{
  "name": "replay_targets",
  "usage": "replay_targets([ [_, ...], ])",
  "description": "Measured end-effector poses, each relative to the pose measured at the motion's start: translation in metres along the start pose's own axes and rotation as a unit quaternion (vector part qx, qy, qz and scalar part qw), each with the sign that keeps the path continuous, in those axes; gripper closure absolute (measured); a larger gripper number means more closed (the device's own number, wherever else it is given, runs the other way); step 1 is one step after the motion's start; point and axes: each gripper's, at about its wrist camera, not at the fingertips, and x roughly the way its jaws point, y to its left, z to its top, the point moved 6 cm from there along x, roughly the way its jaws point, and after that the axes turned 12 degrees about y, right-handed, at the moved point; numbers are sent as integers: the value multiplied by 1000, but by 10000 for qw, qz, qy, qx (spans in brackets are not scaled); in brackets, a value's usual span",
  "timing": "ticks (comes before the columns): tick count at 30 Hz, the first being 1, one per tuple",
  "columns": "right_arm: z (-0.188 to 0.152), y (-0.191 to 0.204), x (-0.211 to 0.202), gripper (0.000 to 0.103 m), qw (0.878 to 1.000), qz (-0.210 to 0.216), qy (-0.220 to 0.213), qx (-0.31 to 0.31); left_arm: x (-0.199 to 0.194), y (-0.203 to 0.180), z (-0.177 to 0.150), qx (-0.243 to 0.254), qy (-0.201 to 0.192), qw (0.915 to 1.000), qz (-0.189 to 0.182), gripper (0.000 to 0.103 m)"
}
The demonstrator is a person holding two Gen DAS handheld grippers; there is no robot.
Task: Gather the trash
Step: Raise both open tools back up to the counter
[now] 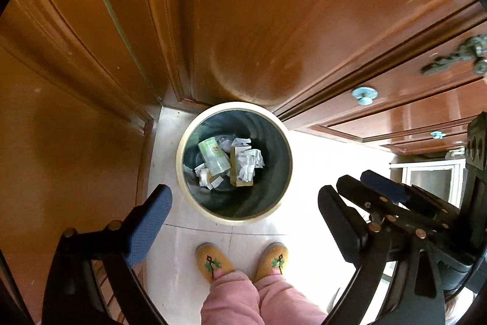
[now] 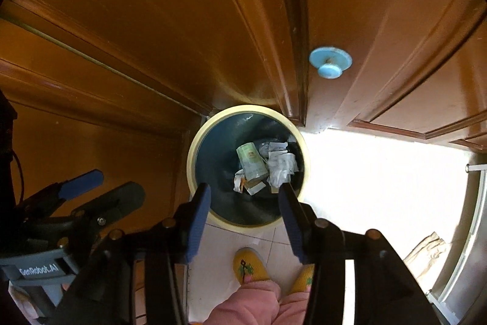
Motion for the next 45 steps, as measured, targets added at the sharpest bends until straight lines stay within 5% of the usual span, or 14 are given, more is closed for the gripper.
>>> replay_targets([
  [23, -65, 61, -217, 56, 9998, -9, -139, -174, -259, -79, -45, 804, -671, 9945, 13, 6],
  [33, -70, 92, -315, 56, 9958, 85, -858, -323, -370, -106, -56, 1288, -1352, 9821, 233, 6],
  [45, -56, 113, -414, 54, 9818, 92, -1881, -234, -482, -114, -43, 1551, -2406, 9568, 512, 6],
])
